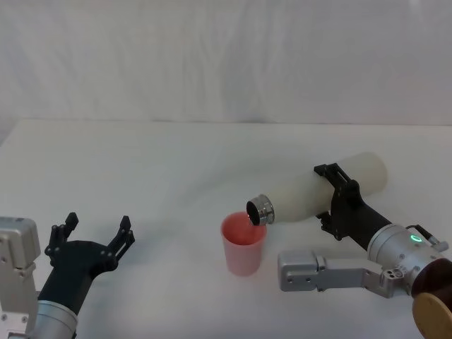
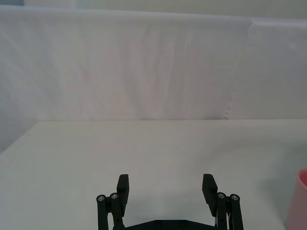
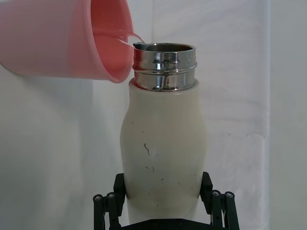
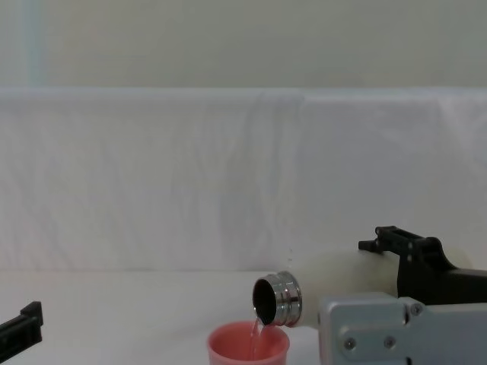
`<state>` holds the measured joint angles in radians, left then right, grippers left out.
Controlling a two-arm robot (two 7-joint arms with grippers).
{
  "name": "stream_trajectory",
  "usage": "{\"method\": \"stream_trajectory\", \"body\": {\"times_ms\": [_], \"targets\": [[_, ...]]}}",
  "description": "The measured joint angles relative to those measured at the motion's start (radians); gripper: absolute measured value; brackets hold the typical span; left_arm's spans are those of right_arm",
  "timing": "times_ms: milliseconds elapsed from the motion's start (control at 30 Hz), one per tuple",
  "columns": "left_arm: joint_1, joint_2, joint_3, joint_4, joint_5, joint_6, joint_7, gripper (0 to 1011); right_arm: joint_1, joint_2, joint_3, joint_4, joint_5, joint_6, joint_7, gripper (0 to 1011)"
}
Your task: Grasp the thermos with one hand and pour water into the cup lid.
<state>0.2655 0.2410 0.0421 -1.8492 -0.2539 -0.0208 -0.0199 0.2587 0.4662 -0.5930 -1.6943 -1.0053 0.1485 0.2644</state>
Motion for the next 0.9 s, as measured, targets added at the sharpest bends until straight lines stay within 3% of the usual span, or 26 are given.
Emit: {"method": "stream_trajectory", "body": {"times_ms": [900], "targets": [[0.0,0.0,0.0,0.0,0.0,0.0,0.0,1001,0.007,-0.001,-0.007,0.004,-0.003,0.003,0.008,949]]}}
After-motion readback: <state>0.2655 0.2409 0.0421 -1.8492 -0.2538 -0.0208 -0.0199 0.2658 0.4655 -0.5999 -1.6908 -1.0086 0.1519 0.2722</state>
